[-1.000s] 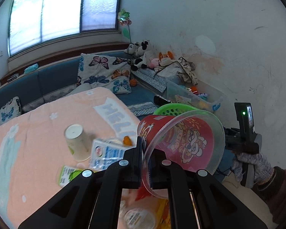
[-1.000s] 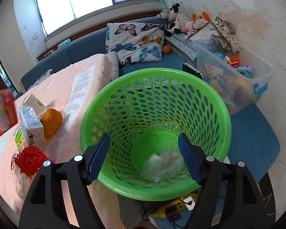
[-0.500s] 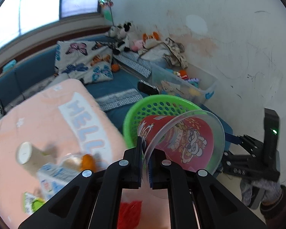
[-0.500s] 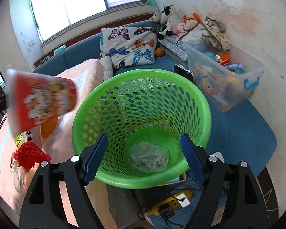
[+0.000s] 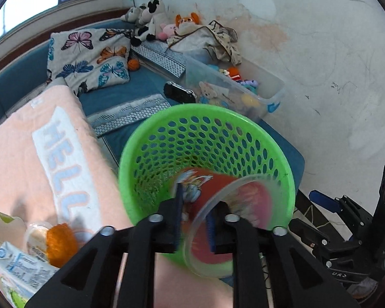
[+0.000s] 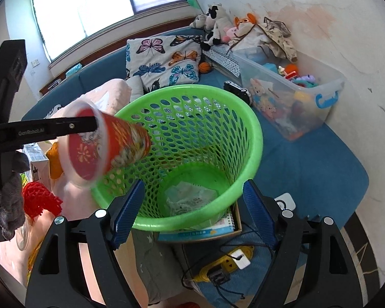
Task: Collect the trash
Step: 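Release the red cup into the green basket with the left gripper, then grasp the red mesh net with the right gripper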
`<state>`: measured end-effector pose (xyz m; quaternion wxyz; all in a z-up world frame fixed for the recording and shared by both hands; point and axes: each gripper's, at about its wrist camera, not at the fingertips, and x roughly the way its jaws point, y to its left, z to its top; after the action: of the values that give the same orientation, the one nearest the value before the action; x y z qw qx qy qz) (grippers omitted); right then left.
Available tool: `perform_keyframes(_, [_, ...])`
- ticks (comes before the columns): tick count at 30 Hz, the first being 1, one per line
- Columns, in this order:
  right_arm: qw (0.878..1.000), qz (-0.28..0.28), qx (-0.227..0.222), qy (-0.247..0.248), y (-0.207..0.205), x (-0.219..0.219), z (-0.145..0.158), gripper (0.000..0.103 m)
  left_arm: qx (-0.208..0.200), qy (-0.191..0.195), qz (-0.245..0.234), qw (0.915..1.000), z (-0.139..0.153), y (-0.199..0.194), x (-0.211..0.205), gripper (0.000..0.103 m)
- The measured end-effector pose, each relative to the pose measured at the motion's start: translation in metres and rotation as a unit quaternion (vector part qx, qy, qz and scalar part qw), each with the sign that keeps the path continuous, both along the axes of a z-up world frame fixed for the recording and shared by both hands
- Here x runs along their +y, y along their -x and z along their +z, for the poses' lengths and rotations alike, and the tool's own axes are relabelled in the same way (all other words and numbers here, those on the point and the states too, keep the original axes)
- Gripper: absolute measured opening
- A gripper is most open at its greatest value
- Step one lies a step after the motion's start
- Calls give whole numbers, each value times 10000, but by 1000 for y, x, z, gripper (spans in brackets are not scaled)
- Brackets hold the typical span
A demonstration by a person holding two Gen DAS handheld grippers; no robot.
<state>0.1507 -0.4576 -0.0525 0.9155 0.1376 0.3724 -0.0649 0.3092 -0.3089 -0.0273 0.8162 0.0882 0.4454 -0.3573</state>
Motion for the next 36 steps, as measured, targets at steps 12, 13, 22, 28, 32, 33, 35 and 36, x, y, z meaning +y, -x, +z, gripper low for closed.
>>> perform_keyframes(12, [9999, -26, -77, -110, 12, 6, 6, 79, -103, 93, -52, 9999, 11, 15, 6, 47])
perform_keyframes(13, [9999, -5, -96, -115, 14, 8, 7, 79, -110, 122, -33, 9999, 13, 17, 10, 48])
perform_keyframes(22, [9993, 191, -288, -109, 30, 37, 22, 81, -617, 349, 338, 9969, 43, 46, 62, 62])
perform_keyframes(28, [9983, 455, -350, -104, 36, 66, 29, 84, -961, 476, 597, 9924, 61, 71, 102, 71])
perform_keyframes(32, [9966, 721, -383, -86, 42, 94, 32, 85, -1198, 525, 787, 9883, 70, 88, 133, 74])
perform_keyframes(33, [9962, 777, -394, -81, 42, 100, 33, 86, -1226, 538, 829, 9875, 71, 91, 139, 74])
perform_keyframes(35, [9950, 909, -402, -90, 44, 114, 33, 86, -1234, 587, 961, 9859, 73, 97, 157, 74])
perform_keyframes(36, [9945, 967, -402, -101, 44, 119, 33, 86, -1240, 596, 1002, 9854, 74, 99, 163, 74])
